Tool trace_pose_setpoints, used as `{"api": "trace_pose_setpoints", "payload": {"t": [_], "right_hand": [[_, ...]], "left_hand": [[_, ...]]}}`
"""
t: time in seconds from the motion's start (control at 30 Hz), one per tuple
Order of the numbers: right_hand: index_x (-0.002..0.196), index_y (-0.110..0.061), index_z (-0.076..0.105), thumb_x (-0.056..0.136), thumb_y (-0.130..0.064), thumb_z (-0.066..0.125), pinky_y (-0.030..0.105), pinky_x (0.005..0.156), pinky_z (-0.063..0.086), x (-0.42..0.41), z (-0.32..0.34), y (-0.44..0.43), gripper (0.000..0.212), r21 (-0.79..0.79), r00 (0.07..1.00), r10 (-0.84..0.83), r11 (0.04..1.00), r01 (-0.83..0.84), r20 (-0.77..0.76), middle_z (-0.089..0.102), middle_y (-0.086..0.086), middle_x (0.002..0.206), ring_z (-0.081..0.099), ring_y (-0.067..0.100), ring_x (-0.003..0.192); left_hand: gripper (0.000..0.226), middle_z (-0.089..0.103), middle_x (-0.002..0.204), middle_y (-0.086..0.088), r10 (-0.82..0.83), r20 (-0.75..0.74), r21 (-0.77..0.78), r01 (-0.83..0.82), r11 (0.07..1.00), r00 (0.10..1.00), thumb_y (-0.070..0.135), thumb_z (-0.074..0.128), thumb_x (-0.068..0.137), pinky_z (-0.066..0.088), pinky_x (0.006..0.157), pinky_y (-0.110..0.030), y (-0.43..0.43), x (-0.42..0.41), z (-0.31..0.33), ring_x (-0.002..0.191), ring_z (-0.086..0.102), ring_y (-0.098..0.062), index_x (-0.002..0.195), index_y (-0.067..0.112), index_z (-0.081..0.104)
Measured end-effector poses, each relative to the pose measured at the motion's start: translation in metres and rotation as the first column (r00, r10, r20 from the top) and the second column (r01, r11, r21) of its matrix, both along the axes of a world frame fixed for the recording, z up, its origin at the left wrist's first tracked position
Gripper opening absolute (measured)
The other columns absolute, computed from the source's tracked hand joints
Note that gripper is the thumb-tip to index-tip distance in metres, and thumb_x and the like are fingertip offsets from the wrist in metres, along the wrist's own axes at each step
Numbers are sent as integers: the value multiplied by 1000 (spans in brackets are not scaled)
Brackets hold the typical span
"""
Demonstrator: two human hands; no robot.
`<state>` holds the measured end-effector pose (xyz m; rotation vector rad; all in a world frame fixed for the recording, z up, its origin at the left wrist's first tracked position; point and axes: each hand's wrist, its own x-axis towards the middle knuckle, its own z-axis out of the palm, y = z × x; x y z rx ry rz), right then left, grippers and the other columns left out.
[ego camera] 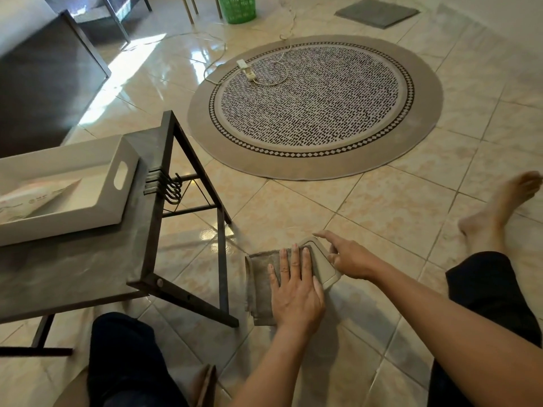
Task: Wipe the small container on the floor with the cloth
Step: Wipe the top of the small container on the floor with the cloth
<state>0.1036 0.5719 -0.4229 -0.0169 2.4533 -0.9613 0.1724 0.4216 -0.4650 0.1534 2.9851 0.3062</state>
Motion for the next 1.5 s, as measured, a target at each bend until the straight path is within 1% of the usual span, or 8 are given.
{"api": "trace_pose_setpoints", "payload": {"t": [0.13, 0.23, 0.37, 0.47, 0.7, 0.87, 1.0, 1.5], "right_hand": [[148, -35, 34, 96, -3, 50, 23, 59, 51, 13, -2, -5, 63, -74, 999, -45, 996, 44, 0, 58, 1, 85, 60, 14, 72], [147, -36, 32, 95, 1, 50, 34, 62, 64, 23, -4, -10, 66, -175, 993, -92, 979, 103, 74, 55, 7, 87, 64, 20, 71], [149, -37, 33, 91, 4, 55, 38, 66, 64, 21, -5, -3, 74, -313, 969, -144, 928, 203, 200, 59, 9, 85, 66, 20, 66], [146, -29, 43, 86, 9, 62, 35, 70, 63, 9, -5, 3, 74, -369, 966, -147, 903, 219, 215, 57, 9, 83, 62, 17, 71], [131, -24, 52, 86, 14, 59, 41, 71, 63, 9, -7, 0, 59, -431, 967, -117, 878, 207, 226, 53, 14, 84, 62, 21, 75], [129, -23, 52, 85, 12, 59, 43, 73, 64, 10, -9, -2, 57, -407, 974, -144, 890, 206, 177, 54, 12, 81, 61, 20, 75], [128, -24, 55, 83, 17, 54, 47, 75, 63, 10, -9, -3, 60, -406, 972, -149, 889, 212, 181, 53, 12, 81, 61, 21, 75], [126, -26, 54, 85, 6, 63, 41, 70, 65, 4, -3, -14, 53, -298, 987, -121, 943, 148, 107, 47, 10, 86, 57, 21, 74]], "left_hand": [[65, 2, 164, -6, -7, -8, -10, 7, 1000, 1000, 40, 20, 95, -8, 115, -51, -1, -3, 0, 150, -3, -30, 154, 19, 8], [66, -15, 162, -4, -3, 13, 3, 3, 1000, 1000, 42, 11, 94, -19, 113, -49, 0, -2, 5, 148, -19, -27, 154, 21, -3], [66, -33, 156, -2, 9, 114, 62, -16, 998, 993, 39, 17, 98, -19, 116, -46, 2, -7, 20, 143, -32, -23, 153, 22, -17], [67, -27, 158, 0, -96, 169, 120, 77, 990, 981, 37, 24, 99, -15, 117, -44, -11, -16, 30, 146, -27, -23, 155, 23, -11], [62, -26, 160, 6, -234, 51, 15, 234, 972, 971, 44, 18, 100, -10, 120, -47, -19, -16, 19, 145, -29, -18, 153, 32, -12], [63, -26, 160, 5, -75, 46, 5, 74, 997, 996, 46, 12, 97, -15, 117, -51, -11, -16, 12, 145, -30, -18, 153, 31, -14], [62, -26, 159, 6, -132, 61, 19, 131, 991, 989, 42, 15, 99, -12, 119, -51, -5, -11, 13, 144, -30, -18, 152, 32, -15], [62, -19, 163, 3, 3, 48, 46, -6, 999, 999, 46, 14, 99, -13, 118, -51, -24, -24, 12, 146, -26, -20, 153, 33, -13]]}}
